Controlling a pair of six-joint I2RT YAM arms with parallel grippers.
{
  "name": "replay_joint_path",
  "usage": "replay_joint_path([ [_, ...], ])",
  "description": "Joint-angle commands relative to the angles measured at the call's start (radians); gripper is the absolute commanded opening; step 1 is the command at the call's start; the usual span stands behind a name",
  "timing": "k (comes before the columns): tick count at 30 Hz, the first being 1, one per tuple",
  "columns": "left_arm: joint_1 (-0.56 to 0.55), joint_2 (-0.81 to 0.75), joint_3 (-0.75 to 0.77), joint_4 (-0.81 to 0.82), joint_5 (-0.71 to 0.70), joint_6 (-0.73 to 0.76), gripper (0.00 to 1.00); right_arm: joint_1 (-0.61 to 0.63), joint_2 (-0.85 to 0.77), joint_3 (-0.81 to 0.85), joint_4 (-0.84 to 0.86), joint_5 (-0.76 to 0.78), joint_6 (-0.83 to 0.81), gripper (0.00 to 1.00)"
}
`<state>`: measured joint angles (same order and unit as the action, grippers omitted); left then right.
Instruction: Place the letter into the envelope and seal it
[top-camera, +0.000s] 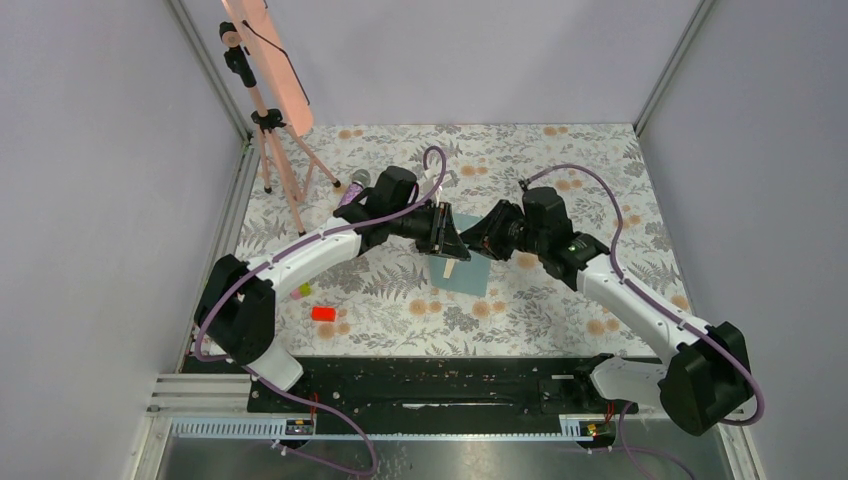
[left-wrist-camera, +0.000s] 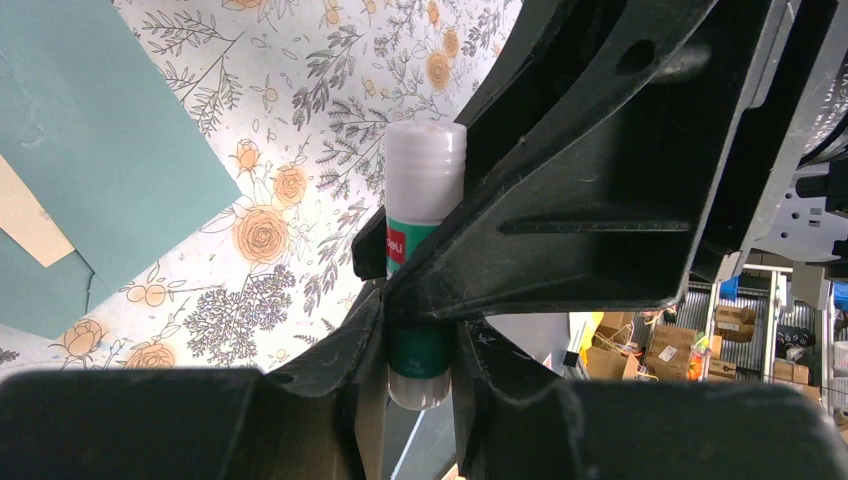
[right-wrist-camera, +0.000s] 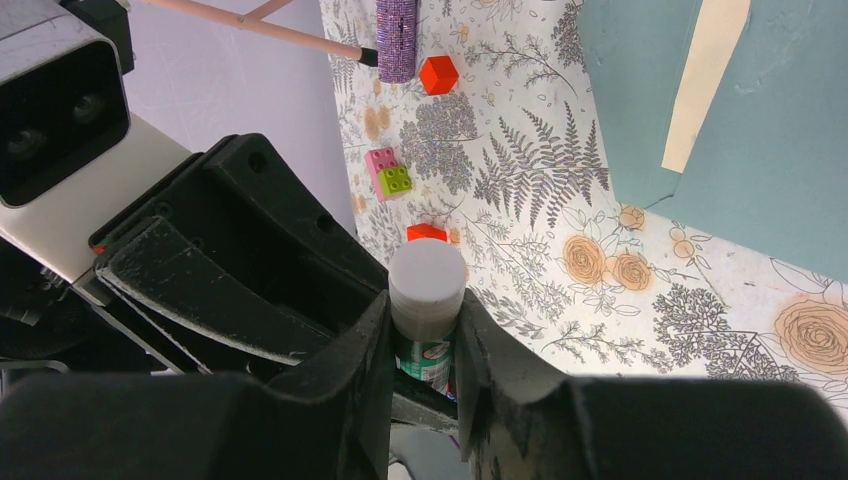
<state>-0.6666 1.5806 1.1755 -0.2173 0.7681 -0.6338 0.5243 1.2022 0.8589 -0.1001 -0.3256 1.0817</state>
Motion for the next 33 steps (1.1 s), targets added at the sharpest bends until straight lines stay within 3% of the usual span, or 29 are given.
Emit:
replay_joint_path([
  [1, -0.009, 0.007, 0.038, 0.035, 0.016, 0.004, 0.14, 0.010, 0.034, 0.054, 0.011, -0.035, -0.072, 0.00],
  [12, -0.008, -0.034, 0.050, -0.087, -0.006, 0.074, 0.51, -0.044, 0.046, 0.065, 0.008, -0.133, -0.195, 0.00],
  [23, -0.001, -0.092, 0.056, -0.085, 0.084, 0.076, 0.51, -0.072, 0.062, 0.117, -0.139, -0.215, -0.501, 0.00],
  [28, 0.010, -0.078, 0.137, -0.261, 0.067, 0.189, 0.50, -0.072, 0.030, 0.114, -0.203, -0.306, -0.707, 0.00],
  [33, 0.051, -0.082, 0.103, -0.120, 0.126, 0.092, 0.46, -0.071, -0.029, 0.099, -0.263, -0.376, -0.850, 0.00],
])
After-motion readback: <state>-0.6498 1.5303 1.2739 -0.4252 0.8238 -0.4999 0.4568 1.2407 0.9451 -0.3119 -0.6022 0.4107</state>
